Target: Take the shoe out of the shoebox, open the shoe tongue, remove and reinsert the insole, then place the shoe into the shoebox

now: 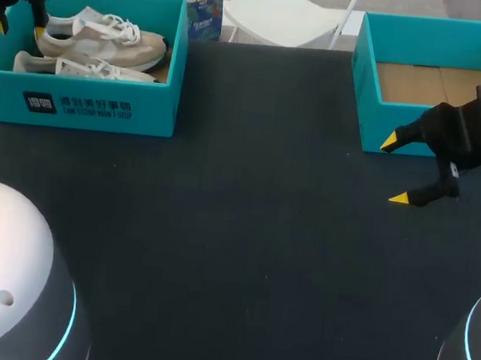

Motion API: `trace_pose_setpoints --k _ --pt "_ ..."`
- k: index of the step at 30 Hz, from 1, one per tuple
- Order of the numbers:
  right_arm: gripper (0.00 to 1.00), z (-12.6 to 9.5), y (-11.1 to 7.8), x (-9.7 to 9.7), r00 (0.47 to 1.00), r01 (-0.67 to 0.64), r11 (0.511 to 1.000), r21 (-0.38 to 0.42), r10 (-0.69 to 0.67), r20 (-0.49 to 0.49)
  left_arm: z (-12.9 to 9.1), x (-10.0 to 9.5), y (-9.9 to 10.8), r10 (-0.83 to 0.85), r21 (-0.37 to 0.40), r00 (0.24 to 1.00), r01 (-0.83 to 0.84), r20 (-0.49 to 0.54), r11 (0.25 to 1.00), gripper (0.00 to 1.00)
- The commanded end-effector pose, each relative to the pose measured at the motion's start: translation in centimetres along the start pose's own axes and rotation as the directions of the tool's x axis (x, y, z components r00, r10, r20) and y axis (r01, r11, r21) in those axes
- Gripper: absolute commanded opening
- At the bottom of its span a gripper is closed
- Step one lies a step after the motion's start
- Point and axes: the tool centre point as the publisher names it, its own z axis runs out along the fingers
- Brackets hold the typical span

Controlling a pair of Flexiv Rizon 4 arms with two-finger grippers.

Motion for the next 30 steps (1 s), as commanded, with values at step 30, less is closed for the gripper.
trace_pose_setpoints --k 30 --pt "1.0 0.1 0.0 -0.1 1.0 0.0 1.0 0.003 0.0 -0.001 7.0 1.3 -1.0 -0.041 0.034 0.999 0.042 -0.016 0.999 0.71"
